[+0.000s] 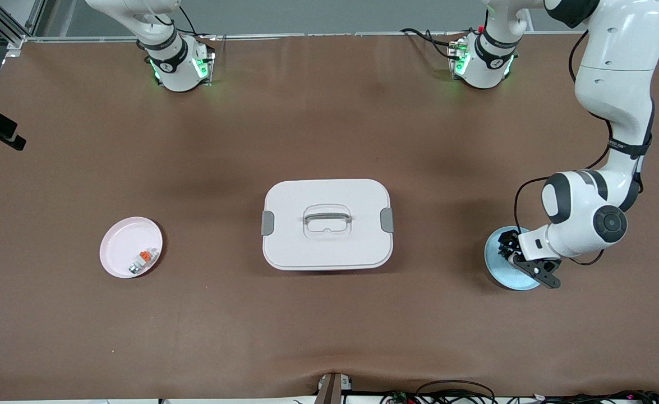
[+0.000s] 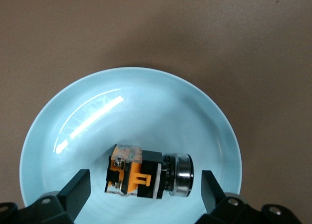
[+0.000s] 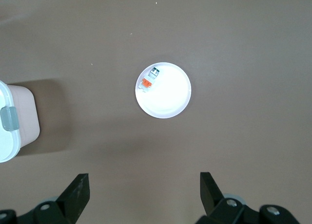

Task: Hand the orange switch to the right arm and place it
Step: 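Lower the left gripper and grasp the black-orange switch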

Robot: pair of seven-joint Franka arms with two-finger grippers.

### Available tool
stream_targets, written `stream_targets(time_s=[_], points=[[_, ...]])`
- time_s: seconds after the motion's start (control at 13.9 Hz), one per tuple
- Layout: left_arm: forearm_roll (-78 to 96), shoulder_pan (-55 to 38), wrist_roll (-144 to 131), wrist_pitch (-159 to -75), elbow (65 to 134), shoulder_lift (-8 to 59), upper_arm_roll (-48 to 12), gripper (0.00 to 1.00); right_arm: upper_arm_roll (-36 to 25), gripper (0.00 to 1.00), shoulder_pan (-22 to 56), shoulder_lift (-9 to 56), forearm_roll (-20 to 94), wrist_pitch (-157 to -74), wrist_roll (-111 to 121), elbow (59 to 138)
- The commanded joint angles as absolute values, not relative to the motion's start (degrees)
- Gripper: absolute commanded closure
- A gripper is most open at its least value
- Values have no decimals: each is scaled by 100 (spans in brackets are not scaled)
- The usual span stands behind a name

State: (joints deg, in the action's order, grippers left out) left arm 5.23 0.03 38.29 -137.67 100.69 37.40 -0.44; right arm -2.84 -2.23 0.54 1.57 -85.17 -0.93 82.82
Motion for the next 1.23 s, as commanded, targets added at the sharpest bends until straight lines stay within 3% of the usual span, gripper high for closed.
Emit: stream_targets(time_s=[0.0,0.07,0.14,0.22,0.29,0.43,0.87,1.15], points=[[598,-18,3823,-13922,10055,3841,-26,0,-290,0,-255,62,211,-8455,-132,8209],[598,-18,3832,-13931,10055,3841,-26,4,-290,0,-255,62,211,-8446,-132,8209],[589,-18,3832,-13931,10055,3850,-26,15,-290,0,-255,62,211,-8455,-132,8209],[554,-26,3832,-13931,10055,3850,-26,32,-290,0,-255,62,211,-8455,-132,8209],[554,-61,3832,-13922,10046,3850,-26,58,-290,0,-255,62,211,-8446,-132,8209],[554,-79,3849,-13922,10046,3824,-26,99,-290,0,-255,62,211,-8455,-132,8209],[457,-228,3902,-13554,9976,3306,-70,100,-290,0,-264,62,220,-8473,-123,8209],[518,-228,3859,-12615,9468,3041,-325,100,-290,0,-264,62,229,-8490,-123,8209]])
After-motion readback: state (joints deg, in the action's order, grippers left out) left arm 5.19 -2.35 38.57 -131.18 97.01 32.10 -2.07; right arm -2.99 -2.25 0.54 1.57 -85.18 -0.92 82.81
